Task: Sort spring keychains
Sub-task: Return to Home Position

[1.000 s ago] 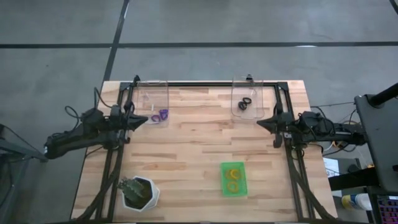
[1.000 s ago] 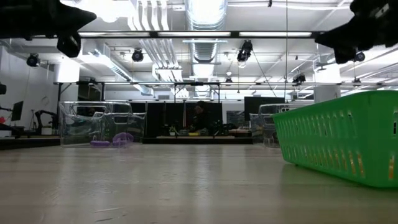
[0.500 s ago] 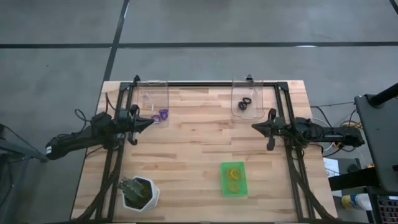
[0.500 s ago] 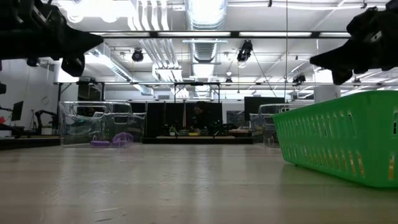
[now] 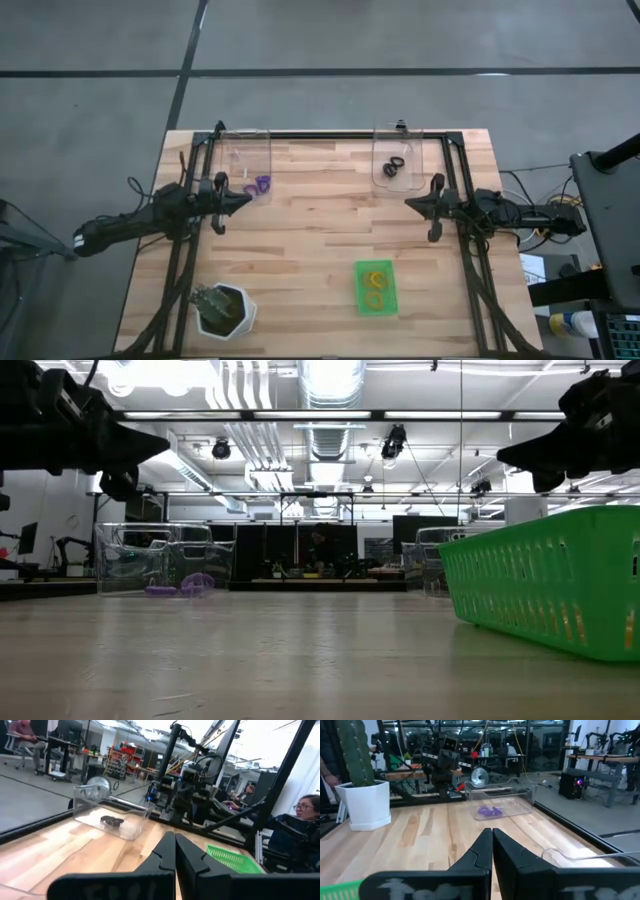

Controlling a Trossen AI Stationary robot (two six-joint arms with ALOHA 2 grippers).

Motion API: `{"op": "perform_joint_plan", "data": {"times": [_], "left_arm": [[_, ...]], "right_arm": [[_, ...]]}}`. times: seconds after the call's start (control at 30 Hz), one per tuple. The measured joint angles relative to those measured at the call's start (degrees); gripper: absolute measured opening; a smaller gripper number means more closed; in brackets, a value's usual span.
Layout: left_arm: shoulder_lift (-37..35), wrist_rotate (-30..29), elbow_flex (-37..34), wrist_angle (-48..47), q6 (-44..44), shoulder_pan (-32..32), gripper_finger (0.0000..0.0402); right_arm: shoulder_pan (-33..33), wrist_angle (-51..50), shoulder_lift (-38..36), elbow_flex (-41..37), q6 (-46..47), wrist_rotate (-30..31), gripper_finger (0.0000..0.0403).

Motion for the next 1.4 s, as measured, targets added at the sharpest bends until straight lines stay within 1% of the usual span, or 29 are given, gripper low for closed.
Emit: {"op": "perform_joint_plan", "data": {"times": [0.13, 1.4], "left_arm": [[0.26, 0.06, -0.01, -1.29, -0.01, 0.0, 0.0], [0.36, 0.11, -0.14, -1.07, -0.07, 0.0, 0.0]], "right_arm": [[0.0, 0.01, -0.02, 0.01, -0.68, -0.02, 0.0009], [0.0, 0.02, 0.04, 0.09, -0.43, -0.06, 0.0009]]}}
